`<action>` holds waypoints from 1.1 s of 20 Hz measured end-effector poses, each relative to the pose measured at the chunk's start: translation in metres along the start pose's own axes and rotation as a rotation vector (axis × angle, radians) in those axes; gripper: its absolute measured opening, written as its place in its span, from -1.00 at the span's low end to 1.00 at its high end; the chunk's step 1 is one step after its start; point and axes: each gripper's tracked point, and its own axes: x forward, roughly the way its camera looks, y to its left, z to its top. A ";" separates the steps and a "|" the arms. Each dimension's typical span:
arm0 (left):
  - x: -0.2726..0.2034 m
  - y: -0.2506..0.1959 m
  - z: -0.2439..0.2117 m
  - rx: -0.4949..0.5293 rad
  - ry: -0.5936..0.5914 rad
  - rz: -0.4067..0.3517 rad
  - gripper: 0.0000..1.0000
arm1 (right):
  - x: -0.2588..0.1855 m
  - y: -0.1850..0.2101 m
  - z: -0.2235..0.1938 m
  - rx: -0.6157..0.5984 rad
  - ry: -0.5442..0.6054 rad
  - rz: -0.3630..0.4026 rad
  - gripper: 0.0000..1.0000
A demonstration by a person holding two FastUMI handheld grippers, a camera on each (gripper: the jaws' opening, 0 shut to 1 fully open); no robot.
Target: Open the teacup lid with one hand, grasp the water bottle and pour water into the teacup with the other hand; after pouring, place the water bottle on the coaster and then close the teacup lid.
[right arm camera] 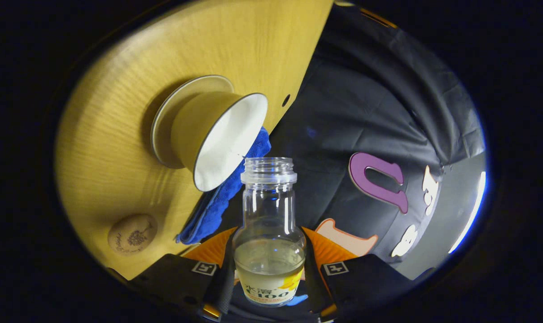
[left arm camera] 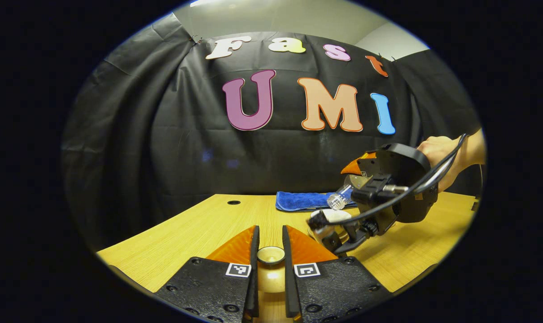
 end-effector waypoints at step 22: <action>0.001 0.003 0.000 -0.001 0.004 0.019 -0.59 | -0.023 0.047 -0.080 1.976 0.069 0.000 0.42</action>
